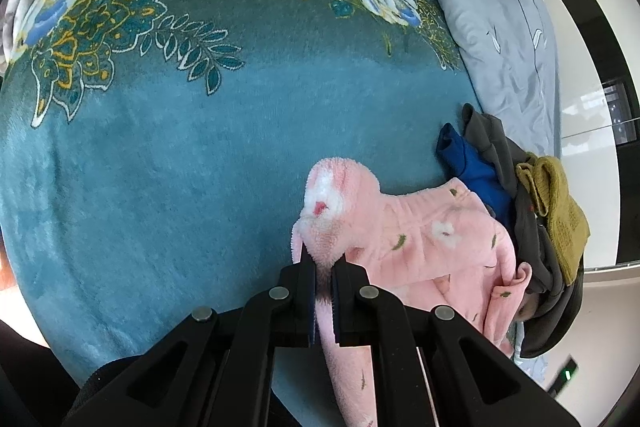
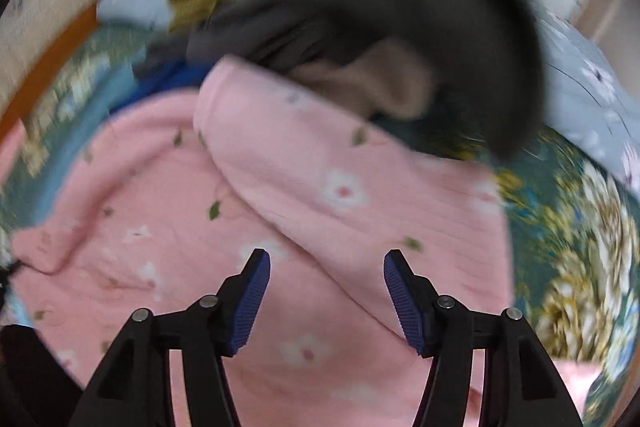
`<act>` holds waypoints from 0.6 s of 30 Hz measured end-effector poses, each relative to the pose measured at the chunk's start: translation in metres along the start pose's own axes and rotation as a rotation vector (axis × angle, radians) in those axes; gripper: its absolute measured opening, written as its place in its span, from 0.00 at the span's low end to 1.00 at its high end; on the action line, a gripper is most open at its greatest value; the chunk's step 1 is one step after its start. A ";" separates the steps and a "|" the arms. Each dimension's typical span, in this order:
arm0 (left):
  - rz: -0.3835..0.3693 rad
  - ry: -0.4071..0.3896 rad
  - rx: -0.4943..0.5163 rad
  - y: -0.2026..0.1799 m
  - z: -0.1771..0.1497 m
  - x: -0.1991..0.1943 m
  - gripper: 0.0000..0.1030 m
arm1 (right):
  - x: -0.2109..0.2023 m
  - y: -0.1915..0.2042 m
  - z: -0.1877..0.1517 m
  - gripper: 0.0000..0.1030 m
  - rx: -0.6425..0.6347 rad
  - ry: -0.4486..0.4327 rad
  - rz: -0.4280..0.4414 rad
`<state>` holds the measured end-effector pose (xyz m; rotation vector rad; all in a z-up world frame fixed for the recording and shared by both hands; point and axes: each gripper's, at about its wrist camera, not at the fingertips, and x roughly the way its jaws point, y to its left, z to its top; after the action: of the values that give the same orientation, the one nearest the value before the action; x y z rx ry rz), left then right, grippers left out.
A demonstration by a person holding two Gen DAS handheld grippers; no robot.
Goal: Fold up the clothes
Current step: 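Spread the pink garment over the blanket with the right tool while the left tool holds the cuff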
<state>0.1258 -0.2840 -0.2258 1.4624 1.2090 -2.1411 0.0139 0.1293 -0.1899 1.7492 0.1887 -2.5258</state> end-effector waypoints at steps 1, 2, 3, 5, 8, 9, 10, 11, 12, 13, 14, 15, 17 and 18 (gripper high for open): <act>0.005 0.000 0.001 0.000 0.000 0.001 0.05 | 0.012 0.010 0.004 0.61 -0.025 0.014 -0.020; 0.009 0.001 0.002 -0.001 0.000 0.001 0.05 | 0.021 0.016 0.007 0.61 -0.045 0.023 -0.041; 0.014 0.001 0.003 -0.001 0.000 0.002 0.05 | 0.030 0.023 0.010 0.61 -0.064 0.031 -0.063; 0.023 0.002 0.005 -0.002 0.000 0.003 0.05 | 0.047 0.032 0.013 0.61 -0.089 0.065 -0.099; 0.035 0.004 0.009 -0.003 -0.001 0.005 0.05 | 0.063 0.036 0.014 0.56 -0.109 0.087 -0.173; 0.039 0.005 0.010 -0.004 -0.001 0.005 0.05 | 0.065 0.035 0.013 0.43 -0.101 0.091 -0.187; 0.043 0.006 0.010 -0.004 -0.001 0.006 0.05 | 0.067 0.033 0.013 0.35 -0.087 0.097 -0.195; 0.047 0.008 0.009 -0.004 -0.001 0.006 0.05 | 0.066 0.029 0.013 0.20 -0.072 0.097 -0.198; 0.049 0.009 0.009 -0.004 -0.001 0.007 0.05 | 0.062 0.025 0.013 0.09 -0.054 0.092 -0.196; 0.051 0.011 0.009 -0.004 -0.001 0.007 0.05 | 0.056 0.020 0.012 0.09 -0.032 0.081 -0.175; 0.053 0.012 0.010 -0.004 0.000 0.006 0.05 | 0.046 0.013 0.011 0.08 -0.007 0.063 -0.134; 0.054 0.013 0.011 -0.003 0.000 0.006 0.05 | 0.034 0.004 0.009 0.07 0.024 0.040 -0.091; 0.054 0.015 0.009 -0.003 0.000 0.005 0.05 | 0.003 -0.019 0.004 0.07 0.098 -0.017 0.002; 0.052 0.016 0.006 -0.002 0.000 0.005 0.05 | -0.016 -0.034 0.000 0.07 0.149 -0.052 0.059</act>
<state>0.1221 -0.2814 -0.2290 1.4996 1.1577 -2.1047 0.0151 0.1631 -0.1728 1.7075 -0.0554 -2.6003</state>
